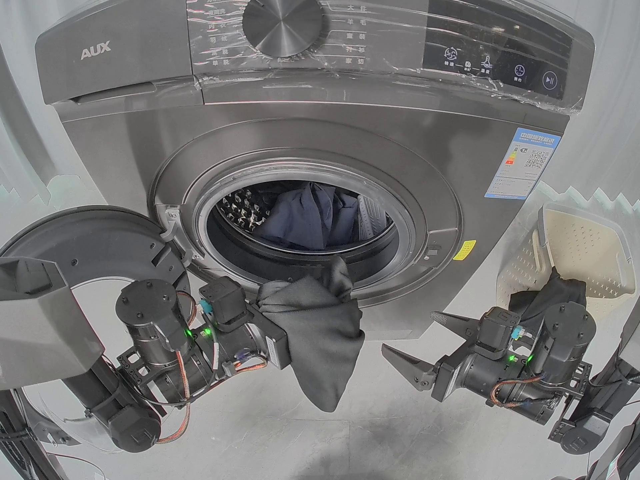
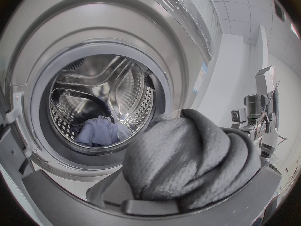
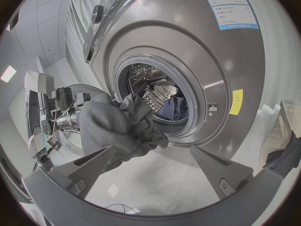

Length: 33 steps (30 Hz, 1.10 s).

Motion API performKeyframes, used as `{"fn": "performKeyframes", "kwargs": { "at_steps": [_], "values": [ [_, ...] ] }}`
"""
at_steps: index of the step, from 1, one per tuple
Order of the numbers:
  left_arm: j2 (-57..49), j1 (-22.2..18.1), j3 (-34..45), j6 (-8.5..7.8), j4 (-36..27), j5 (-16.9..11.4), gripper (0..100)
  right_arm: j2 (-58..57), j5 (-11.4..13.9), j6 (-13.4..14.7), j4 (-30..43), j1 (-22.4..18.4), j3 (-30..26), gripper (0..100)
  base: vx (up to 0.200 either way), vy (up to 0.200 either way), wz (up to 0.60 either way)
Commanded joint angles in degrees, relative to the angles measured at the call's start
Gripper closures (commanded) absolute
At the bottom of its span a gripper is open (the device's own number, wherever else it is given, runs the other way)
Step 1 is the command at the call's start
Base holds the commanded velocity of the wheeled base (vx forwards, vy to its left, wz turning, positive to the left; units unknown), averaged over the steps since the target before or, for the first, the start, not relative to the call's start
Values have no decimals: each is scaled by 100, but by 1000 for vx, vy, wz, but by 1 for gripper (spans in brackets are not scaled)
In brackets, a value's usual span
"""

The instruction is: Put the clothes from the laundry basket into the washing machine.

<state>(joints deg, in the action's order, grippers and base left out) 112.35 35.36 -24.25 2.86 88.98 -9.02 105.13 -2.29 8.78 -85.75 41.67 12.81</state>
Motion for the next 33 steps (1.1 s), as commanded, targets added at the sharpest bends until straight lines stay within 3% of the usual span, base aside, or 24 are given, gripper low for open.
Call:
{"fn": "performKeyframes", "kwargs": {
  "at_steps": [1, 9, 15, 23, 27, 29, 33],
  "values": [
    [50, 67, 34, 4, 23, -3, 100, 16, 1, 1, -3, 8, 2, 0, 200, 0, 0],
    [358, 313, -256, -14, 14, -3, 100, -177, -17, 1, -3, 245, -60, 0, 50, 0, 0],
    [964, 14, -713, -304, 14, 85, 100, -204, -17, -8, -3, 289, -42, 0, 0, 0, 0],
    [1061, -56, -985, -225, -21, 296, 100, -327, -17, -25, -3, 298, -16, 0, 0, 0, 0],
    [1632, -135, -1776, -260, -3, 841, 100, -353, -17, -25, 6, 298, -24, 0, 0, 0, 0],
    [1720, -144, -2049, -216, -12, 893, 100, -379, -17, -25, 6, 298, -42, 0, 0, 0, 0],
    [2081, -135, -2664, -190, -47, 744, 100, -423, -17, -25, 6, 298, -24, 0, 0, 0, 0]
  ]
}}
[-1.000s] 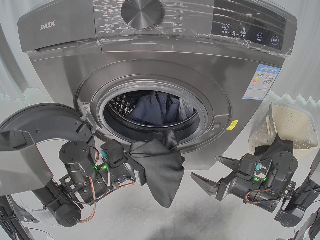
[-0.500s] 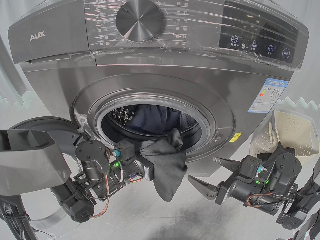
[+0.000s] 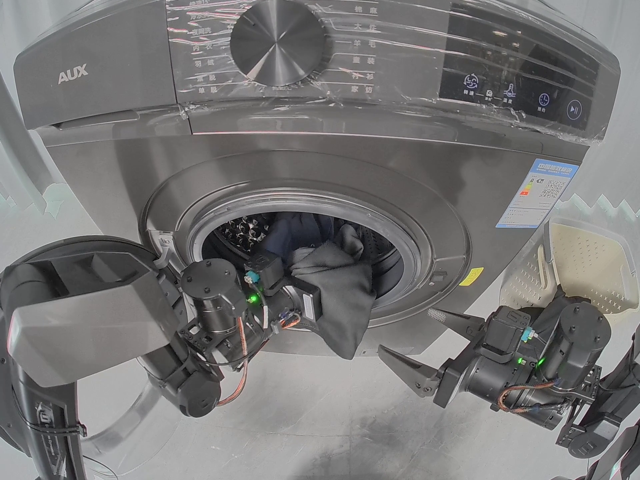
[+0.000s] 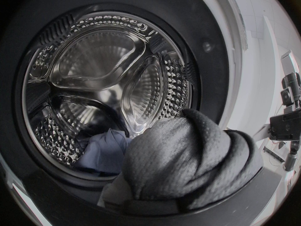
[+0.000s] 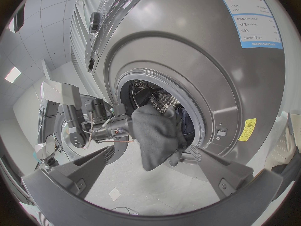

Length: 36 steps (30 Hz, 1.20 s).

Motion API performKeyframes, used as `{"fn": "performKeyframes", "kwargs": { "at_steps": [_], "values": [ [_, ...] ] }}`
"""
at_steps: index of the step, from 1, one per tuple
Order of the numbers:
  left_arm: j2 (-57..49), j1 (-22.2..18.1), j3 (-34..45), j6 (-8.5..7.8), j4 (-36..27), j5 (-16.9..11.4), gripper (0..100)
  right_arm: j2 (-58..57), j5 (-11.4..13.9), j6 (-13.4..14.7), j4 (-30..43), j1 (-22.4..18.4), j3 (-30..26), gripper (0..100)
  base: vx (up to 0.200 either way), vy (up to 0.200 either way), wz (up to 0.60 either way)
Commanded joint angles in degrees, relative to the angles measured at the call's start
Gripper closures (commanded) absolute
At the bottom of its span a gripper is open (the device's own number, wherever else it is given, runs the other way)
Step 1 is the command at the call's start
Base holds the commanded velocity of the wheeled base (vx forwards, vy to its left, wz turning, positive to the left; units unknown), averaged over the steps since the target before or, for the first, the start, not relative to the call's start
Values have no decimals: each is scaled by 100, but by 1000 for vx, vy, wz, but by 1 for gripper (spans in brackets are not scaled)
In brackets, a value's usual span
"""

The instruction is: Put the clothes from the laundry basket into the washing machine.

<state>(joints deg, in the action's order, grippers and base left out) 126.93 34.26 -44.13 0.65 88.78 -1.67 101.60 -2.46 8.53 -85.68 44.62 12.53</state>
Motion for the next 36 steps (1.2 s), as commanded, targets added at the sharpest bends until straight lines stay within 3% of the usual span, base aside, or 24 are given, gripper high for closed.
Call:
{"fn": "performKeyframes", "kwargs": {
  "at_steps": [1, 7, 14, 17, 24, 30, 31, 36],
  "values": [
    [754, -33, -825, 41, -45, 9, 100, -70, 0, -1, -2, 3, 4, 0, 0, 0, 0],
    [1115, -103, -1528, 217, -327, 114, 100, -61, 0, -10, -2, 3, 4, 0, 0, 0, 0],
    [1493, -402, -3058, 261, -1504, 123, 100, -17, 0, 8, -2, 3, 4, 0, 0, 0, 0],
    [1668, -446, -3682, 375, -1909, 132, 100, -17, 0, 8, -2, 3, 4, 0, 0, 0, 0],
    [2257, -552, -5123, 480, -2480, 483, 100, 1, 0, -1, -2, 3, 4, 0, 0, 0, 0],
    [2275, -578, -5343, 647, -2621, 712, 100, 1, 0, -10, -2, -6, 4, 0, 0, 0, 0],
    [2213, -587, -5264, 735, -2700, 800, 0, 1, 0, -10, -2, -6, 12, 0, 0, 0, 0],
    [1194, -525, -4104, 1386, -3649, 835, 0, 1, 0, -10, -2, -6, 12, 0, 0, 0, 0]
  ]
}}
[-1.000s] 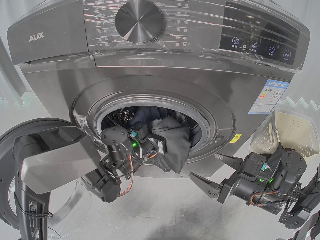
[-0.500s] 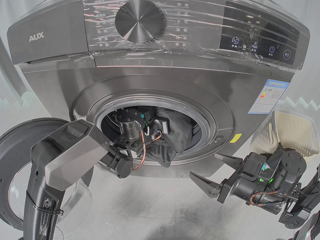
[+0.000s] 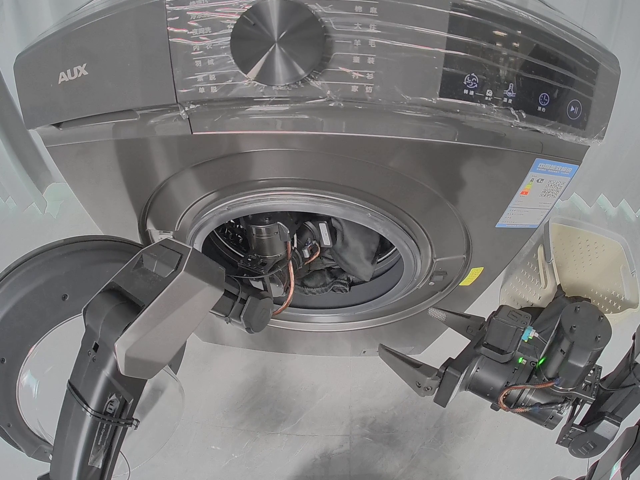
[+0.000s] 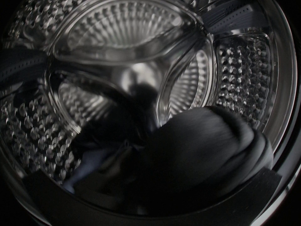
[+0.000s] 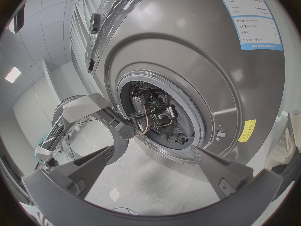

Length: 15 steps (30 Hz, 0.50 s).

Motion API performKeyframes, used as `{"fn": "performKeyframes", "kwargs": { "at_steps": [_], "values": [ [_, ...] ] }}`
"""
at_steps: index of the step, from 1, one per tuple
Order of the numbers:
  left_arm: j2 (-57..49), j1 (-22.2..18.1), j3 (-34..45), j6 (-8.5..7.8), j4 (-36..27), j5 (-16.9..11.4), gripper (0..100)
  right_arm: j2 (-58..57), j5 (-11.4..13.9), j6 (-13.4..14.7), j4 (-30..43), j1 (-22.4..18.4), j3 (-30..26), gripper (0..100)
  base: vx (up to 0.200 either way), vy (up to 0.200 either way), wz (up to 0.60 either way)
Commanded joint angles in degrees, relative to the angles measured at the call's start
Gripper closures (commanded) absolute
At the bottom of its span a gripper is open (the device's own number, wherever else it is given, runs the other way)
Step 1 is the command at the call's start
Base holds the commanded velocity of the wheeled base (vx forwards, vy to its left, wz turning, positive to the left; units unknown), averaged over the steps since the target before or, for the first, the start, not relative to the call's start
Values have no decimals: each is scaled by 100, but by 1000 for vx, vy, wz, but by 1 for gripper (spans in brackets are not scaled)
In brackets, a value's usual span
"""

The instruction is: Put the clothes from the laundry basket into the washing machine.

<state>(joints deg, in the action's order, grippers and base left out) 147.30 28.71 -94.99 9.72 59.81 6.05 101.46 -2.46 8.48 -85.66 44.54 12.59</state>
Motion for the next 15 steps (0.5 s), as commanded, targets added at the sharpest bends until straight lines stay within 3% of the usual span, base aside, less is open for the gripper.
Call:
{"fn": "performKeyframes", "kwargs": {
  "at_steps": [1, 2, 5, 11, 15],
  "values": [
    [-878, 30, 1017, 487, -804, 63, 0, 14, 0, -5, -3, 2, 6, 0, 0, 0, 0],
    [-1256, 30, 1422, 575, -1358, 2, 0, 14, 0, -5, -3, 2, 6, 0, 0, 0, 0],
    [-1757, 30, 1958, 566, -1947, -77, 0, 14, 0, -5, -3, 10, 6, 0, 0, 0, 0],
    [-2408, 65, 2696, 514, -2738, -332, 0, 14, 0, -5, -3, 2, 15, 0, 0, 0, 0],
    [-2601, 135, 2942, 382, -3019, -526, 0, 14, 0, -5, -3, 10, 15, 0, 0, 0, 0]
  ]
}}
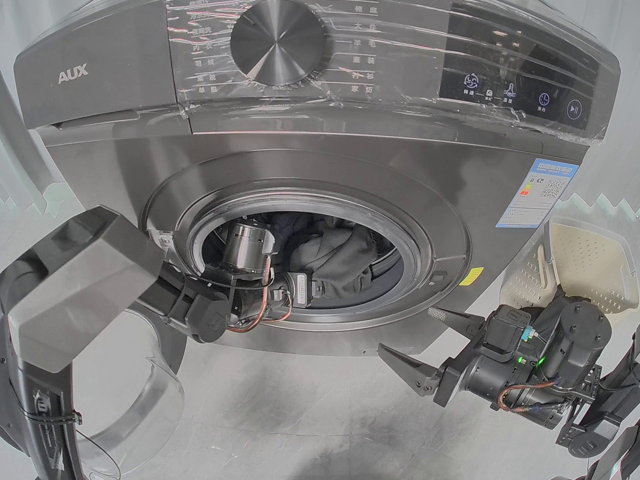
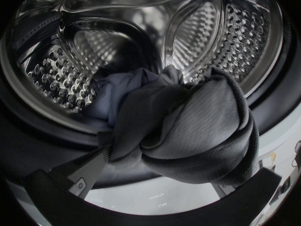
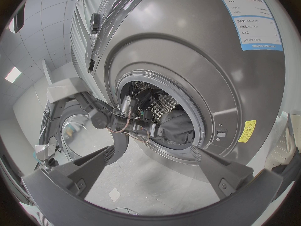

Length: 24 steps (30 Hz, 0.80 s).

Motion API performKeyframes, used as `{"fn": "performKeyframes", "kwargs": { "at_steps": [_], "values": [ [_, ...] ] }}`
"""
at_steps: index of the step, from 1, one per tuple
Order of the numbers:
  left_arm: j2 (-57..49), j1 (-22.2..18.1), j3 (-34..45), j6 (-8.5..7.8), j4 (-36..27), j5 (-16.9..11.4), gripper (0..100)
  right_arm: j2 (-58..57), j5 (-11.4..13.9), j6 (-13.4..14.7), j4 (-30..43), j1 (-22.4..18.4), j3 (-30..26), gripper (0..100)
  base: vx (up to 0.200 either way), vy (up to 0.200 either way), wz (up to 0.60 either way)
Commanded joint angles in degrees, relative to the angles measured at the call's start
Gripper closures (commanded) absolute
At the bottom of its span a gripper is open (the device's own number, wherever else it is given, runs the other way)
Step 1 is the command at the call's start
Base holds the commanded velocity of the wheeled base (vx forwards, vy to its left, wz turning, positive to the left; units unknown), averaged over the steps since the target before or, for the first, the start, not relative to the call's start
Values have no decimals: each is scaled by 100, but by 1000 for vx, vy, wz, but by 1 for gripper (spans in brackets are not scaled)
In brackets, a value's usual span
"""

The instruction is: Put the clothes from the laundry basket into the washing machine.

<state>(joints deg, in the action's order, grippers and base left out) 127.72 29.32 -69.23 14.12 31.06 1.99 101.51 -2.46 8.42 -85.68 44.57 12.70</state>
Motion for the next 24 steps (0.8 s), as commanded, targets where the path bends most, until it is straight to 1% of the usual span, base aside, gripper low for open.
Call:
{"fn": "performKeyframes", "kwargs": {
  "at_steps": [1, 2, 4, 10, 12, 13, 15, 17, 19, 20, 21, 22, 23, 24],
  "values": [
    [-590, 74, 366, -85, -135, -120, 0, 9, 0, 1, -2, 8, 4, 0, 0, 0, 0],
    [-590, 74, 358, -85, -135, -120, 0, 9, 0, 1, -2, 8, 4, 0, 0, 0, 0],
    [-353, 83, 287, -164, -92, -111, 0, 27, 0, 10, -2, 34, 4, 0, 0, 0, 0],
    [165, 144, 68, -199, -74, -67, 0, 53, 0, 19, -2, 34, 4, 0, 0, 0, 0],
    [332, 136, -38, -243, -48, -49, 0, 79, 0, 19, -2, 34, 4, 0, 0, 0, 0],
    [394, 127, -82, -269, -39, -23, 100, 88, 0, 19, -2, 34, 4, 0, 0, 0, 0],
    [499, 100, -222, -269, 14, 39, 100, 88, 9, 19, -2, 34, 4, 0, 0, 0, 0],
    [543, 109, -328, -234, 75, 47, 100, 88, 9, 10, -2, 34, 4, 0, 0, 0, 0],
    [596, 118, -600, -181, 260, 47, 100, 88, 0, 10, -11, 34, 4, 0, 0, 0, 0],
    [631, 118, -688, -137, 339, 47, 100, 88, 9, 10, -11, 34, 4, 0, 0, 0, 0],
    [684, 118, -838, -23, 497, 56, 100, 88, 0, 10, -11, 34, 4, 0, 0, 0, 0],
    [684, 118, -838, -23, 497, 56, 100, 88, 0, 10, -11, 34, 4, 0, 0, 0, 0],
    [825, 92, -1093, 109, 752, 153, 100, 88, 0, 10, -2, 34, 4, 0, 0, 0, 0],
    [912, 56, -1242, 109, 884, 232, 100, 88, 0, 10, -11, 34, 4, 0, 0, 0, 0]
  ]
}}
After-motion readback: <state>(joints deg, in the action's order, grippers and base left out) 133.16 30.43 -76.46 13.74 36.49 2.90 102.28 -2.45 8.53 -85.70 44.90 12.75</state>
